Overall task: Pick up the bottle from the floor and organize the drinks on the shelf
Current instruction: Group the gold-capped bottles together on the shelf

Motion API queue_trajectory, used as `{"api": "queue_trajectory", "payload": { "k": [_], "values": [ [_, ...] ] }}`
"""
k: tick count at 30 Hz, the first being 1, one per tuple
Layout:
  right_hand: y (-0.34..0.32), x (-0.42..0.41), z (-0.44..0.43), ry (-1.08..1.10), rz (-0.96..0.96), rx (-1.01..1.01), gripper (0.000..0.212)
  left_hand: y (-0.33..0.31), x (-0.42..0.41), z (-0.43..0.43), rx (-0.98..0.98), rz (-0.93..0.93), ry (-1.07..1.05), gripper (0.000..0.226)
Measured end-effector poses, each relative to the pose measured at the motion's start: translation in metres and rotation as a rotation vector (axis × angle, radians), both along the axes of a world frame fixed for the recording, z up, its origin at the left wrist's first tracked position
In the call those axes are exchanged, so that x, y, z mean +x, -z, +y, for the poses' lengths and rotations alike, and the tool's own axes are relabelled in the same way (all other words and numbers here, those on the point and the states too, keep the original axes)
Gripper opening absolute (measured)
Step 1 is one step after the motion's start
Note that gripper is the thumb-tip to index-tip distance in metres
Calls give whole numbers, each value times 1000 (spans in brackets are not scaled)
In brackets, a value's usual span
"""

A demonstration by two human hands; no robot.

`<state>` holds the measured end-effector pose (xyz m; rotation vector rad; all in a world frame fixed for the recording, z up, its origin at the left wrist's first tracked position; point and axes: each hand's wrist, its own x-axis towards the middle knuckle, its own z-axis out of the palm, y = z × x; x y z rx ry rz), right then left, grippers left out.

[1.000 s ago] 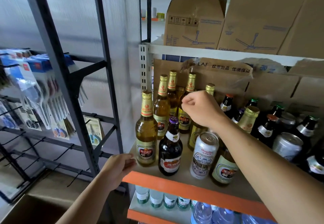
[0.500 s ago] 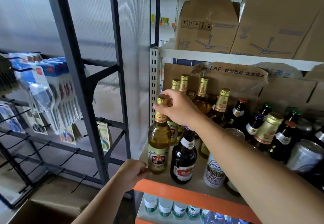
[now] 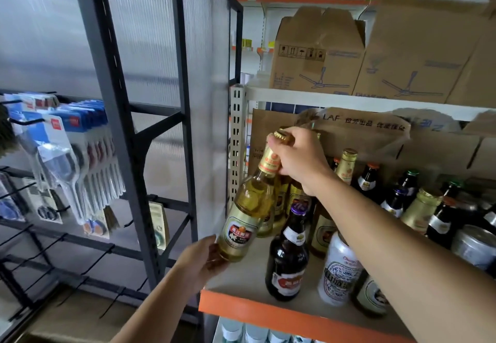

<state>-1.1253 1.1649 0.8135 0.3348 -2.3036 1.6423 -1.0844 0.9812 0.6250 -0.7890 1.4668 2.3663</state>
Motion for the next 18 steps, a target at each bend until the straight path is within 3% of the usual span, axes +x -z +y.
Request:
{"api": "queue_trajectory", "payload": {
  "k": [18],
  "values": [
    [26,-17,11,131,-10,165,11,16,-23,21,-237,-29,274,20]
  ]
}}
